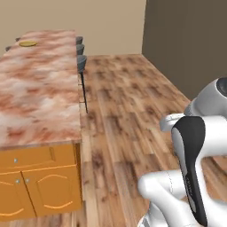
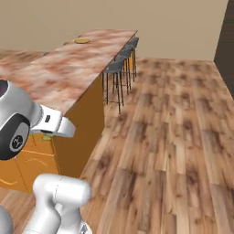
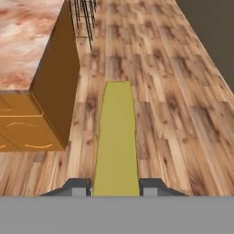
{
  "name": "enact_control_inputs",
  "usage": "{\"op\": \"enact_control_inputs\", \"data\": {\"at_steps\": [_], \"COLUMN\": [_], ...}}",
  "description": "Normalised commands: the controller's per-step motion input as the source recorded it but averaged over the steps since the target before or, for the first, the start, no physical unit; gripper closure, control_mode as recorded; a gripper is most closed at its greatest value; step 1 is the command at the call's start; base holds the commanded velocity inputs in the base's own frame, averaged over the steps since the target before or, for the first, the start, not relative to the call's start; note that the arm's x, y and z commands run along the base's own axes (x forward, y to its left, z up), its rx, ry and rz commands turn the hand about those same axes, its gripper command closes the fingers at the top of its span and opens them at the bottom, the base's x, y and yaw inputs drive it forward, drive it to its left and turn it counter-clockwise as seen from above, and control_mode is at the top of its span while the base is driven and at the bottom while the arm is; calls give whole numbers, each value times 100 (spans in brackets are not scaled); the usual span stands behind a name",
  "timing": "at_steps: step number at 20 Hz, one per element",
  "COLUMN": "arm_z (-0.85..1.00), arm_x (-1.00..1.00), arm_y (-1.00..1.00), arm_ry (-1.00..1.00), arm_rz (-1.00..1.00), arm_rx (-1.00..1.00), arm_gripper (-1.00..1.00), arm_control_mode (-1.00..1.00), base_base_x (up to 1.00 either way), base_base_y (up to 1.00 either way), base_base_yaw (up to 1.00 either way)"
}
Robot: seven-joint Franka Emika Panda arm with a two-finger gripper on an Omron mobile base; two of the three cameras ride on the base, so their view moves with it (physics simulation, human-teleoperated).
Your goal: Retrieve the butter from the fridge and place it on a plate on the dining table. Then retrieve the butter knife by the fridge and place it near the plate.
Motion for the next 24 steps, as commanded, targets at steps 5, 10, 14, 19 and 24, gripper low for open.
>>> {"op": "enact_control_inputs", "data": {"at_steps": [5,10,14,19,24], "arm_z": [0,0,0,0,0], "arm_x": [0,0,0,0,0], "arm_y": [0,0,0,0,0], "arm_ry": [0,0,0,0,0], "arm_rz": [0,0,0,0,0], "arm_rx": [0,0,0,0,0], "arm_gripper": [100,100,100,100,100], "arm_control_mode": [100,100,100,100,100], "base_base_x": [54,88,100,100,100], "base_base_y": [-73,-34,-9,4,0], "base_base_yaw": [-47,-28,-16,-1,0]}}
